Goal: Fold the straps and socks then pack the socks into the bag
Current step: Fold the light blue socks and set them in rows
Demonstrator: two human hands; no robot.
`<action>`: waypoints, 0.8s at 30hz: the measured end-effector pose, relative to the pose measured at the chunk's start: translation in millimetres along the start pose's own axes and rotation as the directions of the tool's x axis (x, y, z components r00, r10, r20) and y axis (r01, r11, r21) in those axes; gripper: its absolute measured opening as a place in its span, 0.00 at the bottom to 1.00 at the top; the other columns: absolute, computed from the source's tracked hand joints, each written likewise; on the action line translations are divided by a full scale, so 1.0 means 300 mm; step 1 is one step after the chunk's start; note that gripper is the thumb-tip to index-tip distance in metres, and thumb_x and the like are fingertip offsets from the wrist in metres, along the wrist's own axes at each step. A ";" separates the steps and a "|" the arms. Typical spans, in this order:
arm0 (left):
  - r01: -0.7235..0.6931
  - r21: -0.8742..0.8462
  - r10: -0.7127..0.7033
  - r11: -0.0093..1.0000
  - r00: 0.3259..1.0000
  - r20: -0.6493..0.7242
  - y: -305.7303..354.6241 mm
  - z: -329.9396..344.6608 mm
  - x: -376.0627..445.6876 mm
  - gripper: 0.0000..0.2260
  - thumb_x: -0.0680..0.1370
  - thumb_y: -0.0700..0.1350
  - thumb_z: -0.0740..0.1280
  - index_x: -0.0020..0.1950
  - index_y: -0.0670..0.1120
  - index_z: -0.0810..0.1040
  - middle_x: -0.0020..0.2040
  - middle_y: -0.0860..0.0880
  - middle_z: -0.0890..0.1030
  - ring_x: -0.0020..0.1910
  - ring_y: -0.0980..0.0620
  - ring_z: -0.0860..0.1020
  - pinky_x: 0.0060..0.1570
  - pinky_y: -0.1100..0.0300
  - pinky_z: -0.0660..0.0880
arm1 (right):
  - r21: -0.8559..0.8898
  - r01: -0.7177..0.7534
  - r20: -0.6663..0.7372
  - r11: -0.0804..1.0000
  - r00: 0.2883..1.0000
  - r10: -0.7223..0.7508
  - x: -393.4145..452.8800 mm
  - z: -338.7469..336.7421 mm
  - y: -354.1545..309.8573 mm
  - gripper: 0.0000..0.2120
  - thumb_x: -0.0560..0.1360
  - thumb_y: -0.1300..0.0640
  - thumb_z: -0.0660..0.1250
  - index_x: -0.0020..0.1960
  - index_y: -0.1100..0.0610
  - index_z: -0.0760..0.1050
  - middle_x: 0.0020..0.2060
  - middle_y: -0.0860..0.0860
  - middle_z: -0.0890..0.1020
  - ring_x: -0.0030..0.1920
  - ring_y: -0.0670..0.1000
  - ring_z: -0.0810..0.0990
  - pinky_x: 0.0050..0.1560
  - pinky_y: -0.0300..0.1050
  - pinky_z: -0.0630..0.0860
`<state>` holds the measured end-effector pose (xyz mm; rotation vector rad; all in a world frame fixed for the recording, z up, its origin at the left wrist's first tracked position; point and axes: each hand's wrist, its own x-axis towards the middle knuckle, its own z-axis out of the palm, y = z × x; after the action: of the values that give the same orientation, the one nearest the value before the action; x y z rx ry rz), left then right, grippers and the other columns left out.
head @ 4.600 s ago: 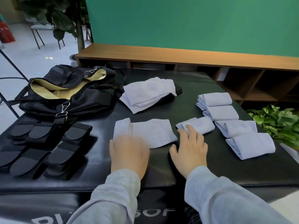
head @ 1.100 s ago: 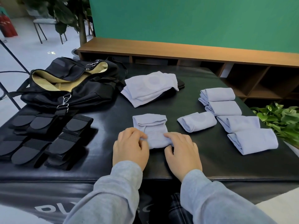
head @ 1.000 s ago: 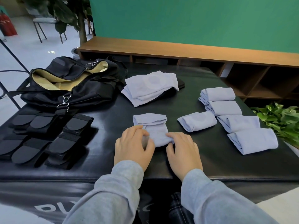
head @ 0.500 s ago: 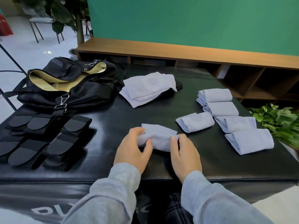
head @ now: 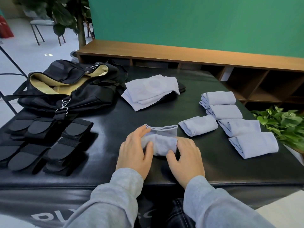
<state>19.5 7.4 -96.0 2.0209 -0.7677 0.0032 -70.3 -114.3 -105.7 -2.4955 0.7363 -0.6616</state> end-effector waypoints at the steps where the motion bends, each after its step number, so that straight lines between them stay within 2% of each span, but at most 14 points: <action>1: 0.022 0.014 -0.022 1.000 1.000 0.005 -0.002 0.002 0.001 0.20 0.76 0.46 0.62 0.66 0.60 0.64 0.58 0.69 0.64 0.55 0.62 0.64 0.57 0.69 0.57 | 0.008 -0.014 0.003 1.000 1.000 0.014 -0.001 -0.003 -0.004 0.07 0.69 0.51 0.57 0.35 0.52 0.63 0.37 0.43 0.71 0.44 0.46 0.66 0.47 0.40 0.60; 4: 0.075 0.016 -0.075 0.997 0.997 -0.024 -0.009 0.006 -0.004 0.22 0.75 0.48 0.64 0.67 0.58 0.64 0.58 0.64 0.63 0.56 0.59 0.65 0.57 0.65 0.60 | 0.003 -0.017 -0.019 1.000 1.000 0.017 -0.006 -0.004 -0.011 0.11 0.68 0.51 0.57 0.33 0.50 0.55 0.33 0.44 0.65 0.41 0.48 0.63 0.44 0.42 0.61; 7: 0.054 0.022 -0.052 0.998 0.997 -0.051 -0.002 0.005 -0.003 0.24 0.74 0.49 0.65 0.68 0.54 0.62 0.58 0.63 0.61 0.59 0.60 0.64 0.59 0.63 0.61 | -0.021 -0.008 -0.021 1.000 1.000 0.007 -0.007 0.000 -0.012 0.10 0.67 0.50 0.56 0.33 0.49 0.54 0.35 0.44 0.64 0.43 0.48 0.62 0.44 0.42 0.63; 9: 0.109 0.013 -0.109 0.994 0.994 -0.009 -0.005 0.003 0.006 0.22 0.73 0.53 0.63 0.67 0.56 0.64 0.59 0.62 0.64 0.58 0.59 0.64 0.58 0.62 0.62 | -0.021 0.006 -0.026 1.000 1.000 -0.006 -0.006 -0.001 -0.011 0.10 0.67 0.51 0.56 0.33 0.49 0.54 0.34 0.44 0.63 0.41 0.48 0.61 0.43 0.42 0.61; 10: 0.128 0.015 -0.128 0.992 0.992 0.013 -0.011 0.004 0.011 0.18 0.73 0.54 0.61 0.63 0.57 0.67 0.58 0.61 0.68 0.57 0.57 0.66 0.56 0.61 0.63 | -0.020 0.014 -0.028 1.000 0.999 -0.015 -0.005 -0.001 -0.012 0.10 0.66 0.52 0.56 0.33 0.49 0.54 0.33 0.44 0.63 0.40 0.48 0.60 0.42 0.42 0.59; 12: 0.122 -0.034 -0.122 0.992 0.992 0.009 -0.026 0.005 0.015 0.11 0.73 0.57 0.55 0.47 0.56 0.74 0.50 0.60 0.74 0.55 0.51 0.70 0.52 0.59 0.65 | -0.004 0.023 -0.025 1.000 0.999 -0.024 -0.005 0.003 -0.006 0.06 0.65 0.54 0.54 0.33 0.51 0.57 0.32 0.45 0.65 0.38 0.49 0.62 0.41 0.42 0.58; 14: 0.052 -0.152 -0.061 0.987 0.997 -0.054 -0.035 0.006 0.013 0.19 0.72 0.59 0.52 0.32 0.52 0.75 0.45 0.59 0.77 0.54 0.56 0.72 0.54 0.58 0.65 | 0.066 0.044 -0.052 0.997 0.998 -0.041 -0.009 0.005 0.005 0.04 0.65 0.53 0.52 0.34 0.51 0.64 0.33 0.44 0.70 0.39 0.48 0.66 0.42 0.42 0.61; 16: 0.033 -0.257 -0.052 0.966 0.996 -0.069 -0.033 0.003 0.013 0.22 0.72 0.60 0.54 0.27 0.49 0.75 0.46 0.61 0.78 0.55 0.63 0.71 0.55 0.64 0.64 | 0.147 0.085 -0.095 0.985 0.993 -0.071 -0.017 0.006 0.014 0.08 0.65 0.52 0.51 0.35 0.50 0.69 0.33 0.42 0.73 0.39 0.47 0.69 0.43 0.43 0.65; 17: 0.045 -0.292 -0.068 0.955 0.995 -0.069 -0.034 0.000 0.018 0.20 0.71 0.59 0.56 0.26 0.49 0.74 0.47 0.62 0.78 0.55 0.64 0.71 0.53 0.68 0.64 | 0.166 0.108 -0.114 0.980 0.989 -0.089 -0.021 0.008 0.018 0.09 0.65 0.53 0.51 0.34 0.51 0.70 0.33 0.42 0.74 0.39 0.47 0.70 0.42 0.45 0.67; 18: 0.033 -0.326 -0.063 0.945 0.995 -0.081 -0.042 -0.002 0.026 0.16 0.71 0.57 0.59 0.27 0.52 0.75 0.49 0.62 0.77 0.54 0.64 0.71 0.51 0.70 0.64 | 0.174 0.128 -0.126 0.976 0.986 -0.107 -0.024 0.006 0.019 0.09 0.65 0.54 0.52 0.34 0.53 0.71 0.32 0.42 0.74 0.38 0.48 0.71 0.42 0.46 0.69; 20: 0.022 -0.340 -0.051 0.940 0.996 -0.078 -0.060 -0.015 0.052 0.02 0.71 0.52 0.64 0.42 0.60 0.75 0.58 0.64 0.72 0.59 0.65 0.70 0.53 0.72 0.65 | 0.174 0.154 -0.139 0.973 0.982 -0.130 -0.026 0.009 0.023 0.09 0.65 0.56 0.53 0.34 0.54 0.72 0.32 0.43 0.74 0.38 0.49 0.71 0.40 0.47 0.70; 22: -0.039 -0.305 0.034 0.952 0.999 -0.022 -0.072 -0.030 0.084 0.19 0.74 0.43 0.67 0.57 0.63 0.68 0.65 0.67 0.65 0.65 0.69 0.63 0.58 0.77 0.60 | 0.168 0.160 -0.143 0.973 0.980 -0.137 -0.025 0.010 0.025 0.09 0.65 0.56 0.53 0.34 0.55 0.71 0.32 0.43 0.74 0.37 0.49 0.71 0.40 0.47 0.70; 24: -0.066 -0.215 0.083 0.975 0.994 0.071 -0.067 -0.037 0.134 0.27 0.75 0.39 0.67 0.68 0.60 0.61 0.67 0.68 0.62 0.66 0.72 0.59 0.60 0.80 0.54 | 0.158 0.159 -0.142 0.975 0.980 -0.137 -0.026 0.010 0.027 0.10 0.65 0.56 0.52 0.34 0.56 0.71 0.32 0.44 0.74 0.37 0.50 0.71 0.40 0.47 0.70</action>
<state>65.6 2.6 -93.4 1.7979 -0.8567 -0.1125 -77.2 -114.9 -114.8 -2.3840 0.5180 -0.9090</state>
